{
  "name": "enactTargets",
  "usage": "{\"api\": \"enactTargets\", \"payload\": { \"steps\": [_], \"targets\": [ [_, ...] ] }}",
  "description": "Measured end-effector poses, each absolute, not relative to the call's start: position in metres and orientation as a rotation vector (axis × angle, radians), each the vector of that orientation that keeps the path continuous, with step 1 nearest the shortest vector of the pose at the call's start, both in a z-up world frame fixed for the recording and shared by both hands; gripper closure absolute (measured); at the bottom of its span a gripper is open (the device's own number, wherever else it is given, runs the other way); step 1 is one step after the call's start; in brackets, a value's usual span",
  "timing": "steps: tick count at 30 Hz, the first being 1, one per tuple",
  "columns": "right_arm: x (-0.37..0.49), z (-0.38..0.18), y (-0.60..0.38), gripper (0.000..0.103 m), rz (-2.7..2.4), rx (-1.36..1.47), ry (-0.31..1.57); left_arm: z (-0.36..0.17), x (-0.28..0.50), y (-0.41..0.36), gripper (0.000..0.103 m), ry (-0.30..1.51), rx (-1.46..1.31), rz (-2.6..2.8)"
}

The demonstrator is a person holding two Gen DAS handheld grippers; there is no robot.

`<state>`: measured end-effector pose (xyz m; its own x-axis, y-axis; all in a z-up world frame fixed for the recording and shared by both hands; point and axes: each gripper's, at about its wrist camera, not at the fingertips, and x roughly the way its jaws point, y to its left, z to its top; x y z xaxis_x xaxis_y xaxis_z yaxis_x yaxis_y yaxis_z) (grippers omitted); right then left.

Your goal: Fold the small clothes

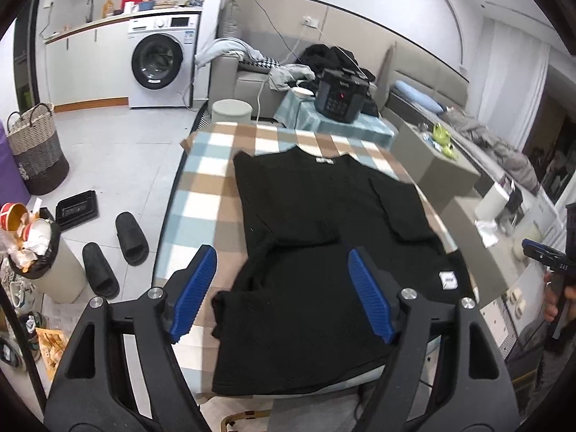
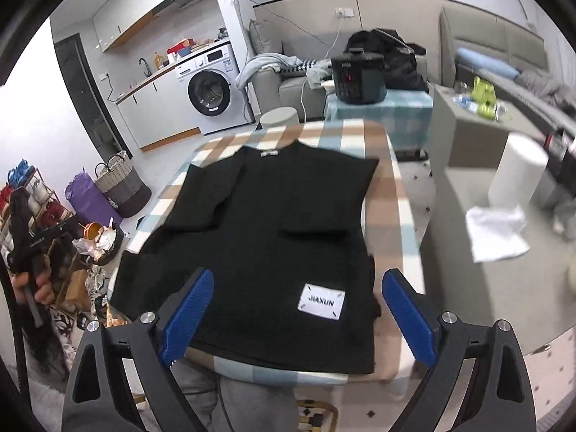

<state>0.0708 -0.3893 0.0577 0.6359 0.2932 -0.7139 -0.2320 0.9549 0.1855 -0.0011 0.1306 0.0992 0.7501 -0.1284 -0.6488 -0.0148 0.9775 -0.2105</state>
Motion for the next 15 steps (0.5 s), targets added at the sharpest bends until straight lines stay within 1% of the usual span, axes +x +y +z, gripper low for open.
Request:
{"api": "enactTargets", "payload": {
  "steps": [5, 11, 14, 15],
  "targets": [
    [0.089, 0.000, -0.401, 0.007, 0.246, 0.093, 0.868, 0.038, 0.009, 0.117, 0.029, 0.772, -0.205, -0.036],
    [0.111, -0.049, -0.409, 0.008, 0.251, 0.152, 0.917, -0.043, 0.022, 0.119, 0.029, 0.882, -0.193, 0.064],
    [0.117, -0.068, -0.410, 0.011, 0.260, 0.162, 0.947, -0.073, 0.023, 0.121, 0.028, 0.923, -0.205, 0.105],
    [0.119, -0.073, -0.408, 0.013, 0.258, 0.147, 0.957, -0.081, 0.022, 0.122, 0.028, 0.933, -0.209, 0.116]
  ]
}}
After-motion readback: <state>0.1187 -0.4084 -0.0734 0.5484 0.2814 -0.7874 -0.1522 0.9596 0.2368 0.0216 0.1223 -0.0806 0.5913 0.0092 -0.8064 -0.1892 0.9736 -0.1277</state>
